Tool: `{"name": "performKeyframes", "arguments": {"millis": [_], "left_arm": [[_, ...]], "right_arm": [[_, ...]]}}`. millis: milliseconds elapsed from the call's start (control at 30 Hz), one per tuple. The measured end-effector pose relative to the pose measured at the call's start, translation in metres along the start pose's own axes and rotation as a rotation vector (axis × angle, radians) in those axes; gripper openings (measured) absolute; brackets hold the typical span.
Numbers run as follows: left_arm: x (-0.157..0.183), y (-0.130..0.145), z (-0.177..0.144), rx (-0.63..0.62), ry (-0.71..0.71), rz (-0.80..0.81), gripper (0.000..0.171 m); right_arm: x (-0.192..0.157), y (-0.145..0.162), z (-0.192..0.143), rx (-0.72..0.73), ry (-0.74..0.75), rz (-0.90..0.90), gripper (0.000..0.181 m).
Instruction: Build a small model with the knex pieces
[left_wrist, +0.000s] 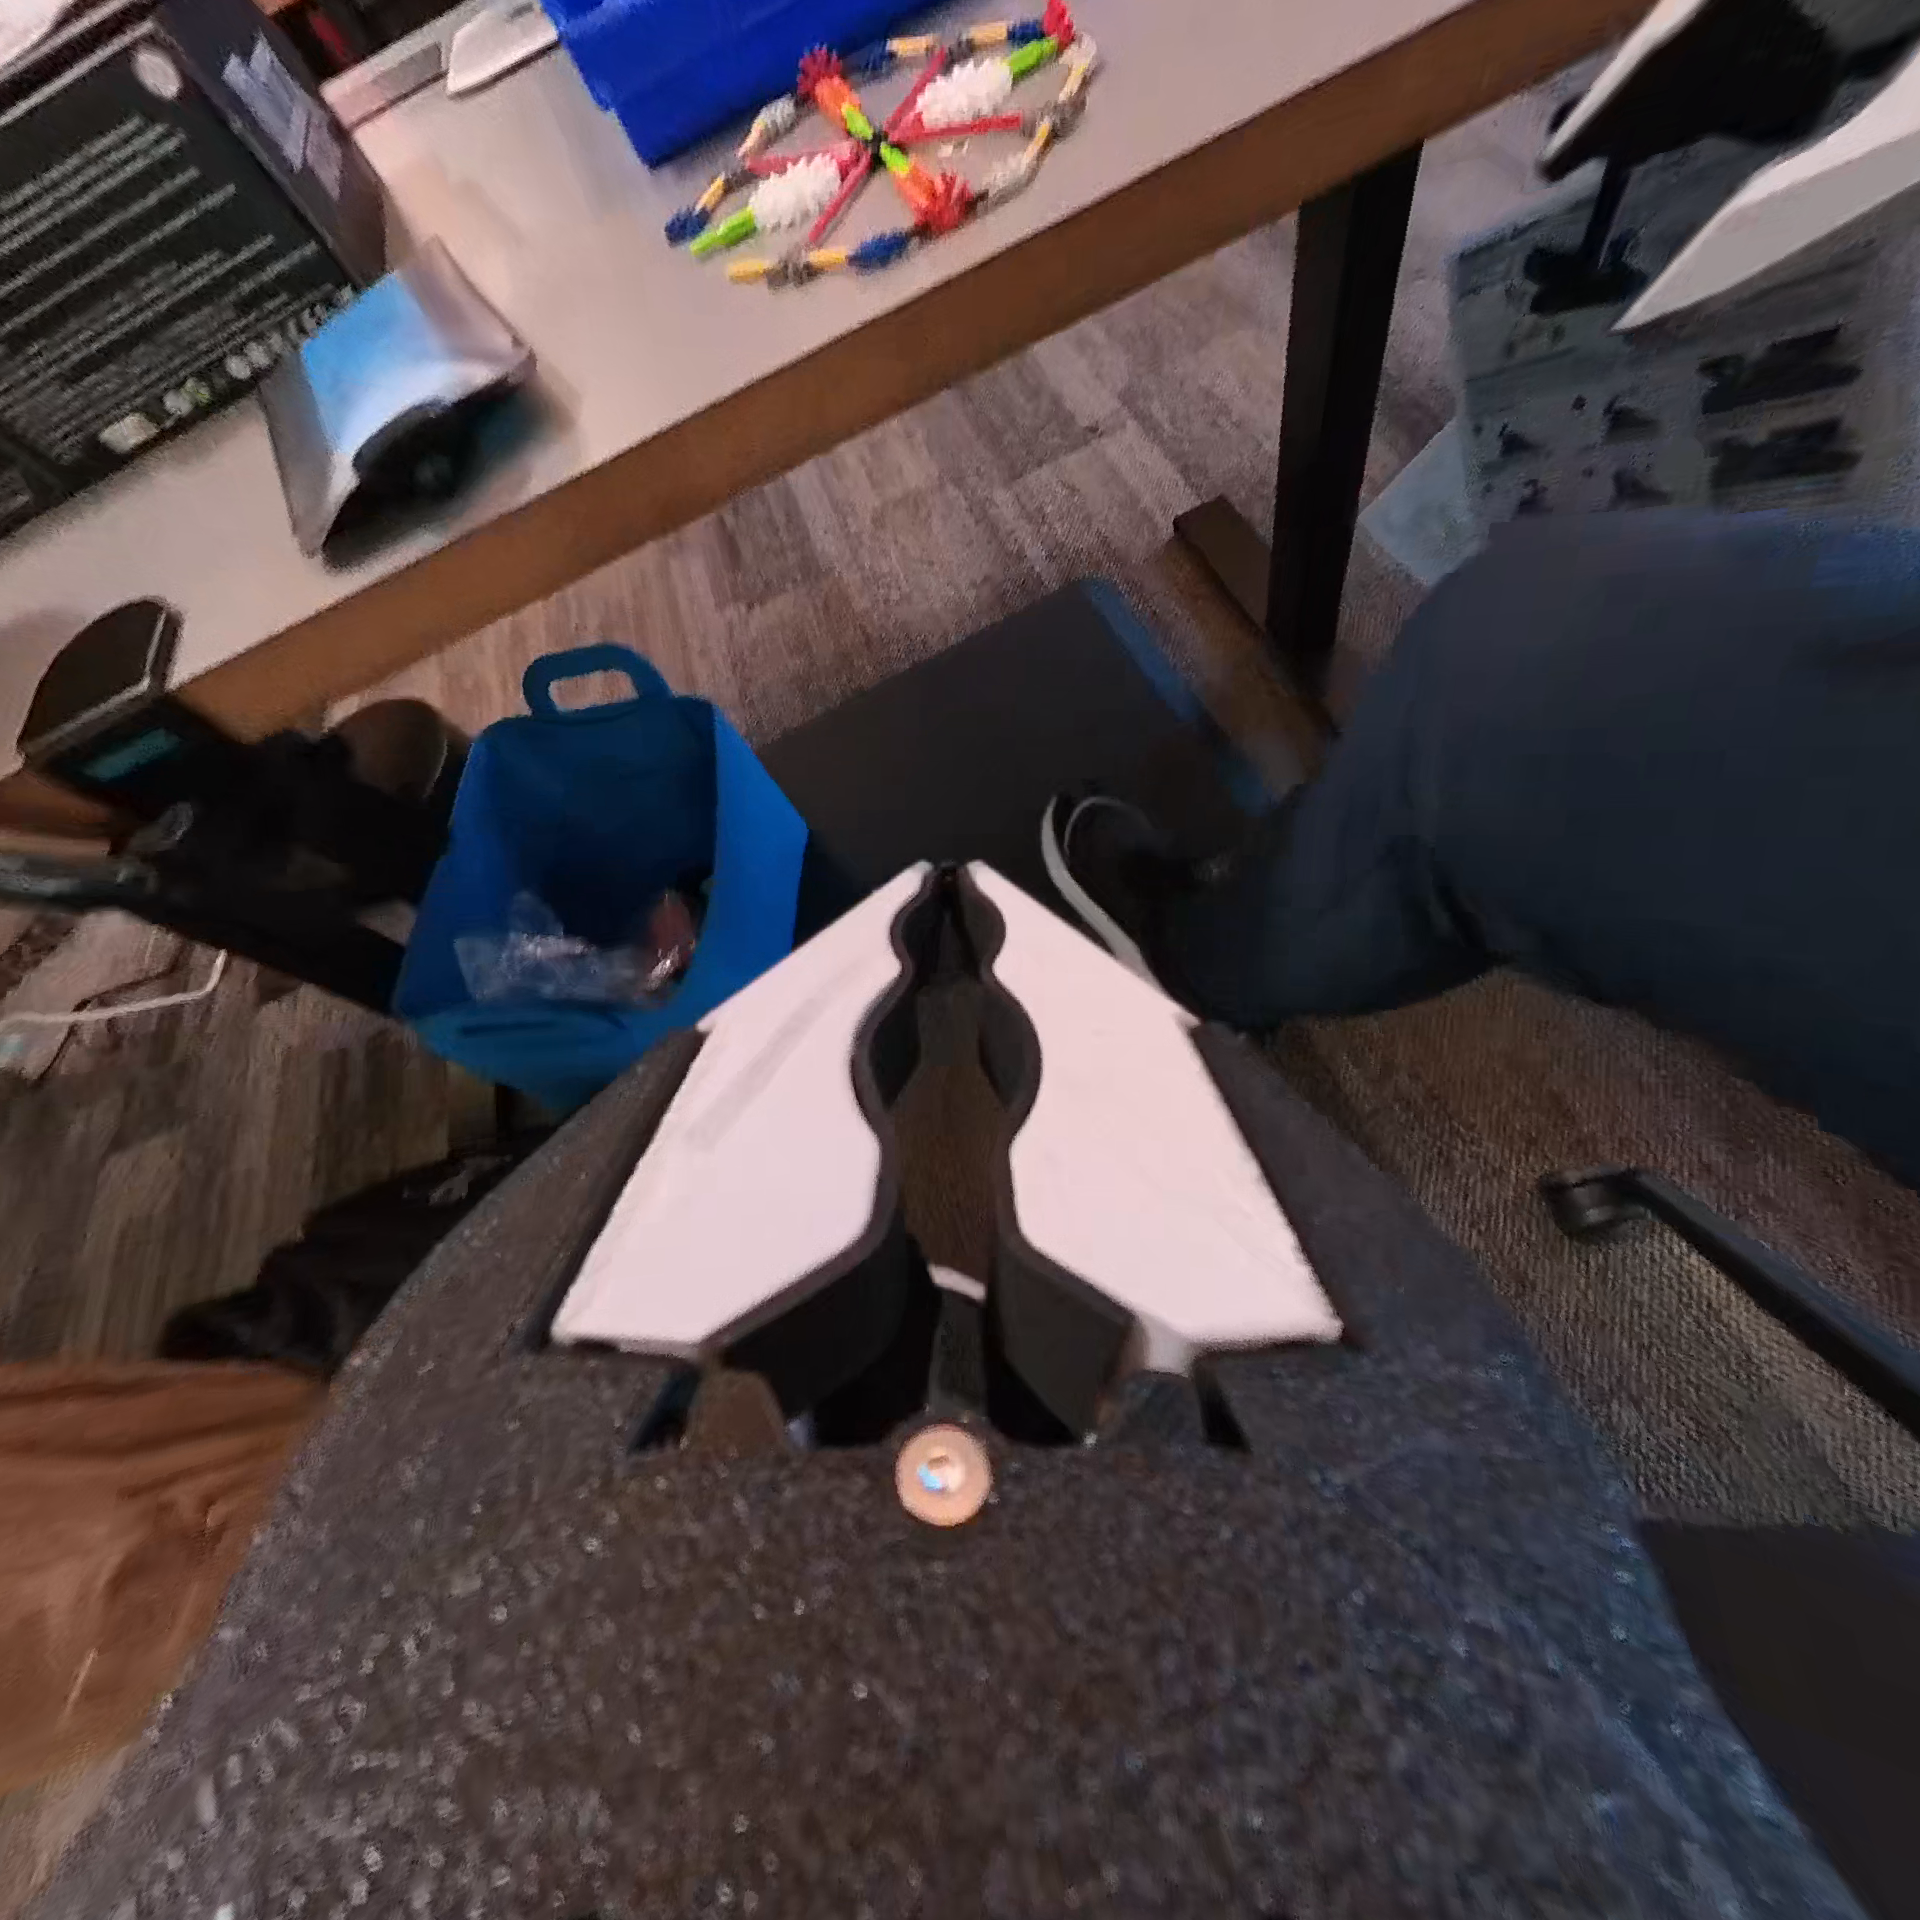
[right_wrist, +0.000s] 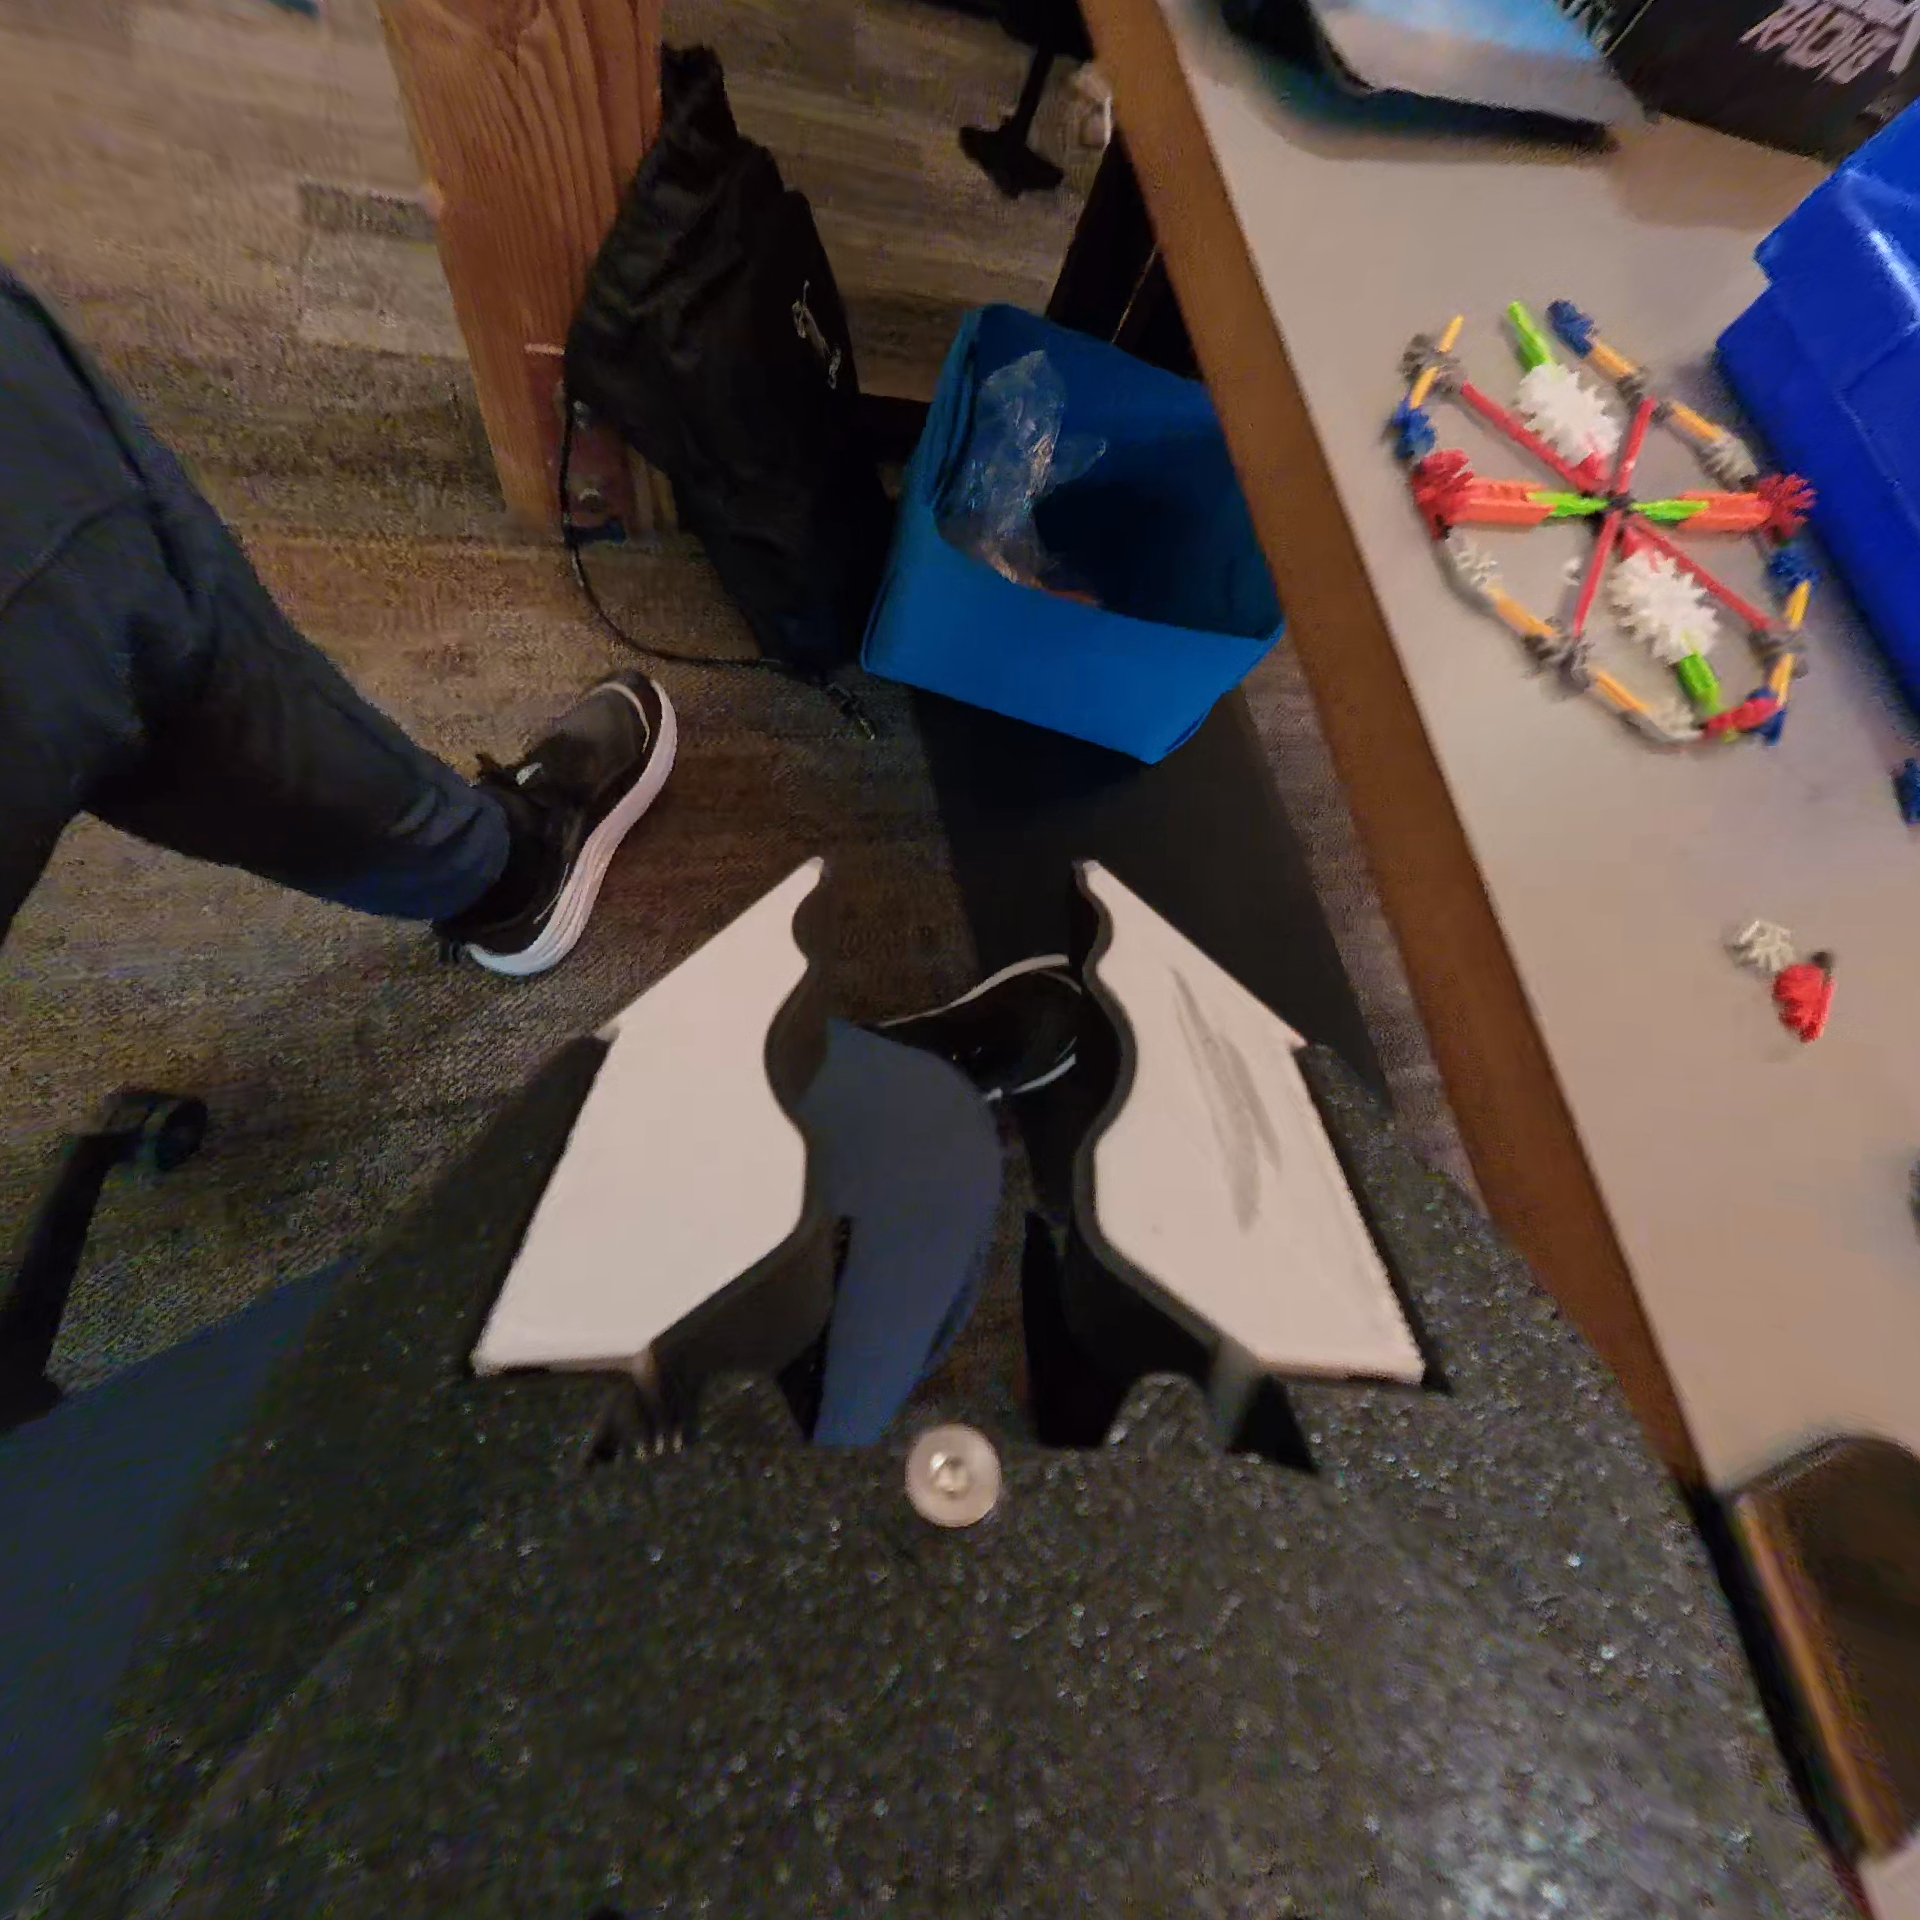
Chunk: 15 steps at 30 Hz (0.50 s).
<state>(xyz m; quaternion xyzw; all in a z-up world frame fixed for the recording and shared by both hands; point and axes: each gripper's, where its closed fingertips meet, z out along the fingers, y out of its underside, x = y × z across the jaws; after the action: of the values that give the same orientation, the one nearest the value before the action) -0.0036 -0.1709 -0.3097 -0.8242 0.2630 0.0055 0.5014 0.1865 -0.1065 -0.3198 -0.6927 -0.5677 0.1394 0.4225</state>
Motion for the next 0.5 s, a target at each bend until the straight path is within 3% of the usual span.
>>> {"name": "performKeyframes", "arguments": {"millis": [267, 500], "left_arm": [[-0.022, -0.074, 0.086, 0.156, 0.161, 0.059, 0.001], [-0.045, -0.128, 0.131, 0.219, 0.267, 0.143, 0.001]], "right_arm": [[0.091, -0.051, 0.015, 0.194, 0.063, 0.04, 0.041], [0.14, -0.05, 0.027, 0.253, 0.056, 0.148, 0.04]]}}
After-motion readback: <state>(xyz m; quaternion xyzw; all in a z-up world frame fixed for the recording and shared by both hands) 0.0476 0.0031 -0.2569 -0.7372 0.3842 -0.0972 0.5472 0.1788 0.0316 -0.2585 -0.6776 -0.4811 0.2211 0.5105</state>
